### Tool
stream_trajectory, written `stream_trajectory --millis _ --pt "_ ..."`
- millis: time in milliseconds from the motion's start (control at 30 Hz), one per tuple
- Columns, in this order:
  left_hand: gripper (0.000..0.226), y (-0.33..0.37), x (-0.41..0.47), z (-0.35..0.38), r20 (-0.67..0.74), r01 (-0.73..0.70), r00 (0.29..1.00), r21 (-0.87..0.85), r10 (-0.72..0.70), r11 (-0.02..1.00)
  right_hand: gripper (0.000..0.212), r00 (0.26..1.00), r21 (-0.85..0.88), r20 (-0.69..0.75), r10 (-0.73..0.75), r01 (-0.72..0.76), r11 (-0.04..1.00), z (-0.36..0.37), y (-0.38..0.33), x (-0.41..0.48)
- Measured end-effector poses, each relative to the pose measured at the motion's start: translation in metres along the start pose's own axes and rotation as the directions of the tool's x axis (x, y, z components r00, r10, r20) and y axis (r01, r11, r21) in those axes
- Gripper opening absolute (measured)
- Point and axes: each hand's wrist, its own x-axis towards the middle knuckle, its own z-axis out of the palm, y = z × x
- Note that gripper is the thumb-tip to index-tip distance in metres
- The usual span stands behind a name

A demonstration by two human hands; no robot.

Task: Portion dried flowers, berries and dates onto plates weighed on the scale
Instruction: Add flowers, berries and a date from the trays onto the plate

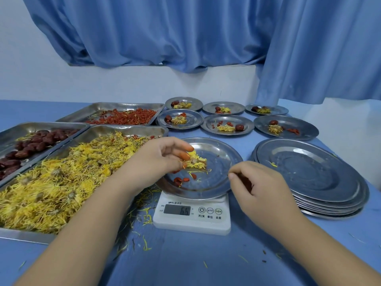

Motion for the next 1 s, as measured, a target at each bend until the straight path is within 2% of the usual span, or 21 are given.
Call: stream_trajectory --millis 167,333,567,767,867,1000 --pt "0.026 -0.004 0.0 -0.001 -0.053 -0.01 0.999 -0.091 0.006 0.996 0.011 1.0 0.006 -0.014 0.009 -0.009 1.0 0.001 0.003 -0.001" --pt "0.015 -0.002 -0.003 0.003 -0.174 -0.058 0.98 0.213 0.096 0.975 0.012 1.0 0.008 -0.015 0.011 -0.011 1.0 0.002 0.005 -0.001" --pt "0.029 0.001 -0.006 0.011 -0.056 -0.1 0.99 0.344 0.127 0.934 0.011 1.0 0.007 -0.006 0.003 -0.003 1.0 0.002 0.006 -0.001" --pt "0.038 0.002 -0.008 0.005 -0.088 -0.084 0.991 0.214 0.105 0.973 0.011 1.0 0.003 -0.006 0.014 -0.014 1.0 0.001 0.006 0.0" --pt "0.032 0.003 -0.006 0.002 -0.147 -0.062 0.987 0.01 0.062 0.998 0.011 1.0 0.005 -0.006 0.02 -0.02 1.0 0.001 0.005 0.001" --pt "0.022 0.001 -0.001 -0.003 -0.29 0.002 0.954 -0.225 -0.069 0.974 0.01 0.997 0.03 0.015 0.082 -0.082 0.996 0.003 0.006 -0.001"
